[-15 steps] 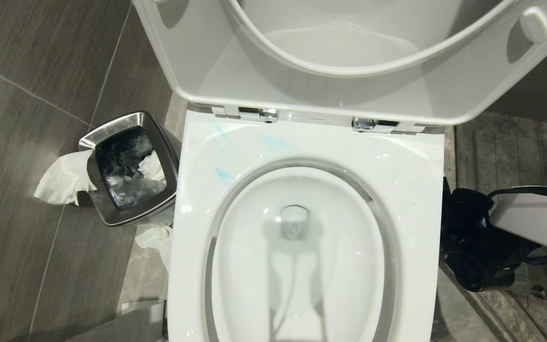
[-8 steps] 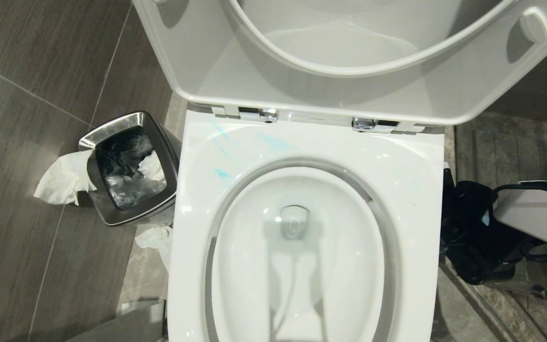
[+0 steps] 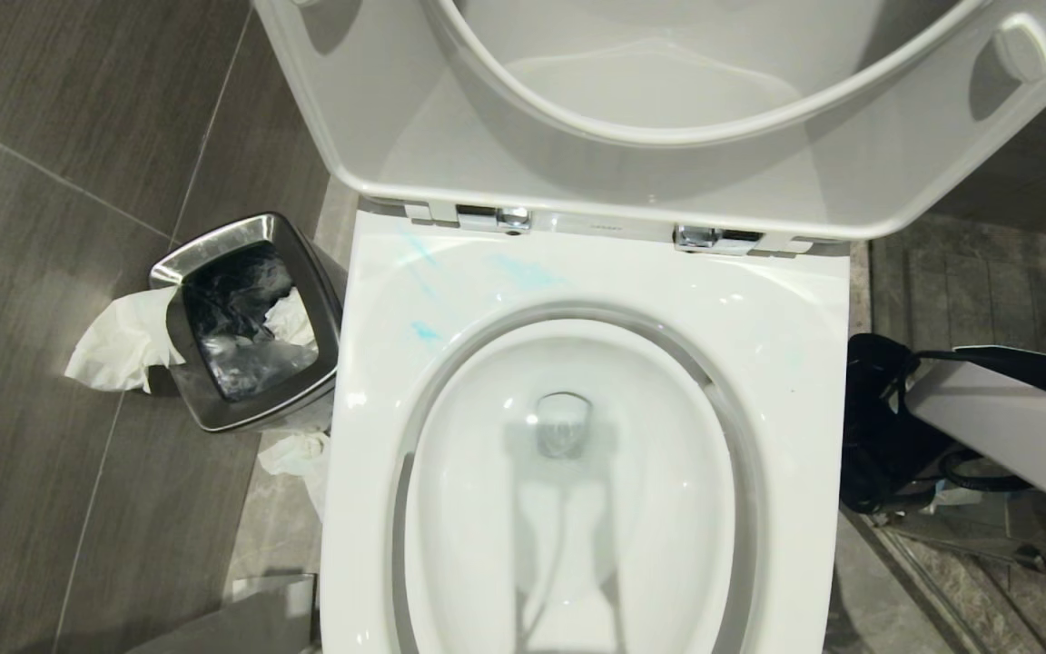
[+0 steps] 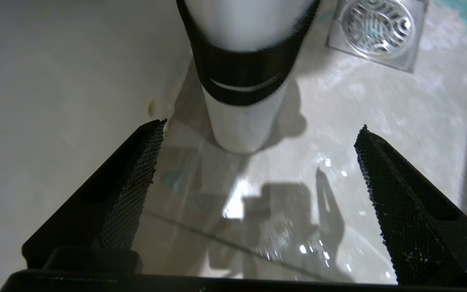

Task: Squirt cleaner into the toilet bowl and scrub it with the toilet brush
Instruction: Pour in the cleaning agent

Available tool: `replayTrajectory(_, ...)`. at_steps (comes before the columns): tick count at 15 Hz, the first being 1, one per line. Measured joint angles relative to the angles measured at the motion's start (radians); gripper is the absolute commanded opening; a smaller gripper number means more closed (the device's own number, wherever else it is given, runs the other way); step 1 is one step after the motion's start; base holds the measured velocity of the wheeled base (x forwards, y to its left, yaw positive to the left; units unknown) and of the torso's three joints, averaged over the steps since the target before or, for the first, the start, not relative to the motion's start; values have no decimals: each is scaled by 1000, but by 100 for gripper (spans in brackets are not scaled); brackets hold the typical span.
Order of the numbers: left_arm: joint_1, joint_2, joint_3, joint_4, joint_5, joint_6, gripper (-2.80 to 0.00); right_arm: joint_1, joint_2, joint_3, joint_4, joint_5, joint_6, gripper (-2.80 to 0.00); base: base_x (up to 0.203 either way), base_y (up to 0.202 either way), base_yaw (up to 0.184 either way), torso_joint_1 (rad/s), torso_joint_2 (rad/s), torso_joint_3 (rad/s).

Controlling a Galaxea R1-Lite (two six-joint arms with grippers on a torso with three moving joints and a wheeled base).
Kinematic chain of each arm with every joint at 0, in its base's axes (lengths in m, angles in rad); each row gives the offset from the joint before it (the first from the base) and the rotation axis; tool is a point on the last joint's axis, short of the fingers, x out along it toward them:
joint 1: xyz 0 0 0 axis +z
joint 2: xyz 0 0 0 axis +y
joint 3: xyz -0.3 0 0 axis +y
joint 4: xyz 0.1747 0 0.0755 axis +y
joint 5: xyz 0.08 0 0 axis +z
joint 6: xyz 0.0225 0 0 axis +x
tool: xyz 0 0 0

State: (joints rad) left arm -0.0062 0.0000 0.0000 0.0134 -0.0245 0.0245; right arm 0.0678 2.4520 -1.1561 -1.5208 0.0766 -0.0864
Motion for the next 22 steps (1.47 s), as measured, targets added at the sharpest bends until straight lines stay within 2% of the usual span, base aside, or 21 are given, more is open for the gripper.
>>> replayTrajectory(11,0,0,0,0,0,0,-280,26,149,-329,-1,12,-2,0,0,0,0,0,0,0)
replayTrajectory(22,0,0,0,-1,0,1,-280,26,252,-551,-1,18,-66,0,0,0,0,0,0,0)
